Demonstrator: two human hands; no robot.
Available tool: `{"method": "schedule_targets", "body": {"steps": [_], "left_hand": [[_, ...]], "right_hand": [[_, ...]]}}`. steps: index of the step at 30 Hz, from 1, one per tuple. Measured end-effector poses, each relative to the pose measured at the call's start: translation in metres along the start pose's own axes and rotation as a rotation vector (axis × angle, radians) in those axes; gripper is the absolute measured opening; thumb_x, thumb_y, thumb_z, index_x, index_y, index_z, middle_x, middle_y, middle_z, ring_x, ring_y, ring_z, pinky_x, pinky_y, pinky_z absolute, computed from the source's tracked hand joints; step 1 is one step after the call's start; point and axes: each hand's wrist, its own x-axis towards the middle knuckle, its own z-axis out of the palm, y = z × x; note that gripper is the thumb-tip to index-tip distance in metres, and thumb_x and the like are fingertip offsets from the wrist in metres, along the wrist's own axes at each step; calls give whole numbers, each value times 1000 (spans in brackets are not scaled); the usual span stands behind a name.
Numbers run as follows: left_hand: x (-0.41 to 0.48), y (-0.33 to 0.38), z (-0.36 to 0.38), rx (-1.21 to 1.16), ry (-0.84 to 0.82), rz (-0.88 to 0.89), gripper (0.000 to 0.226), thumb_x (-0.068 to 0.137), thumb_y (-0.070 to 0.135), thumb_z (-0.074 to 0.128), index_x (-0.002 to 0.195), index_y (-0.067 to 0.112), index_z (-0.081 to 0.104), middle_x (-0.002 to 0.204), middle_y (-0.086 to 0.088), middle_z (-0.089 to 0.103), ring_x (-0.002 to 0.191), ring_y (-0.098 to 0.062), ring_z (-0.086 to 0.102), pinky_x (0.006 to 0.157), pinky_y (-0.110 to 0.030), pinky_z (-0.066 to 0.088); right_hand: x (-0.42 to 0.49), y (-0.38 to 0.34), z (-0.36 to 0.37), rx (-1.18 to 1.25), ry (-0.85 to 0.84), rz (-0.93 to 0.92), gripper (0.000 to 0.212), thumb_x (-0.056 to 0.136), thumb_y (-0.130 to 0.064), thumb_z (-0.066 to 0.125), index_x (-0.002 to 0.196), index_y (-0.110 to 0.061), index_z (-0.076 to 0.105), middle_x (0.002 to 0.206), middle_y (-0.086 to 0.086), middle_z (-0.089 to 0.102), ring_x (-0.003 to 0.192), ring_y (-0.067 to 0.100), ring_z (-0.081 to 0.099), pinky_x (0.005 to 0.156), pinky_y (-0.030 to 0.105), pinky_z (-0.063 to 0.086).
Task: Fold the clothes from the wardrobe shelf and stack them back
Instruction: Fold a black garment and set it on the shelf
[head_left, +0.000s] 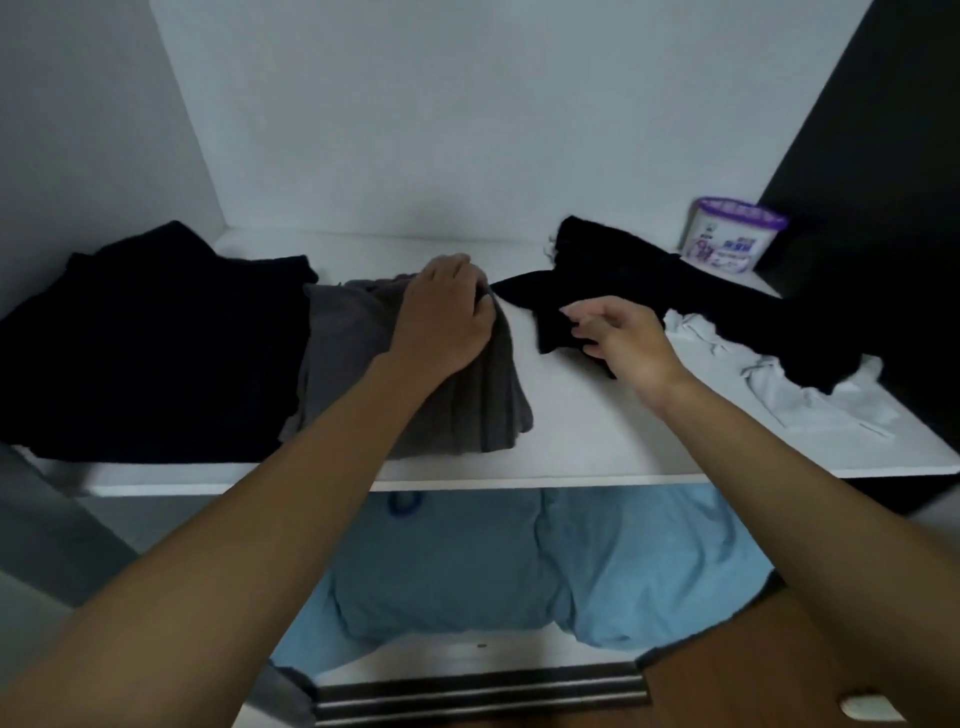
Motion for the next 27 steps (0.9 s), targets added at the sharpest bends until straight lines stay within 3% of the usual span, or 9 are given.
{"method": "schedule_targets", "body": {"steps": [3, 8, 13, 15, 17, 20, 24, 27], "left_hand": [[16, 43, 20, -80, -111, 94, 33, 96, 25, 55, 125, 12, 59, 130, -7, 58, 121, -26, 52, 103, -41, 40], [36, 113, 88, 84, -393, 79, 51, 91, 34, 61, 138, 17, 48, 138, -4, 53, 125, -27, 50, 104, -45, 38], [51, 151, 143, 194, -412, -50, 36, 87, 16, 56, 123, 17, 55, 112, -4, 64, 108, -28, 57, 100, -43, 37], [56, 155, 150, 14, -463, -86, 27, 90, 12, 49, 107, 20, 69, 108, -3, 70, 99, -22, 62, 95, -38, 46], [60, 162, 147, -234, -534, -105, 31, 90, 11, 47, 77, 18, 73, 97, -4, 75, 88, -12, 58, 77, -25, 46], [58, 173, 132, -396, -627, -112, 38, 86, 7, 48, 54, 18, 65, 58, 11, 63, 49, -1, 47, 48, -13, 35], [55, 178, 115, -374, -734, -209, 28, 79, 16, 51, 61, 21, 72, 45, 17, 56, 38, 2, 47, 40, -11, 34], [56, 180, 113, -409, -761, -372, 16, 68, 29, 67, 74, 20, 79, 60, 8, 69, 50, -5, 62, 47, -17, 42]], "right_hand": [[5, 15, -58, -44, 106, 53, 23, 95, -1, 52, 90, -14, 69, 95, 3, 68, 92, 18, 64, 74, 22, 52], [26, 48, -136, -142, 195, 130, 24, 92, -3, 57, 78, -19, 68, 92, 6, 67, 87, 19, 61, 79, 34, 51], [72, 66, -196, -310, 232, 81, 16, 89, -7, 62, 98, -18, 71, 104, 2, 70, 98, 18, 65, 77, 21, 51], [94, 76, -215, -423, 215, 75, 20, 87, -15, 67, 107, -17, 68, 114, 4, 68, 108, 20, 63, 93, 28, 50], [110, 87, -229, -573, 132, 122, 37, 85, -30, 72, 119, -17, 62, 122, 5, 64, 114, 25, 60, 102, 38, 48], [119, 105, -240, -852, -37, 265, 58, 81, -49, 73, 130, -24, 56, 131, 4, 59, 125, 29, 53, 108, 46, 41], [128, 119, -239, -913, 122, 129, 14, 89, -29, 64, 102, -27, 70, 113, 2, 69, 111, 29, 60, 104, 48, 36], [134, 118, -241, -784, 200, 163, 19, 92, -22, 59, 104, -16, 72, 113, 10, 69, 106, 33, 64, 95, 43, 51]]}}
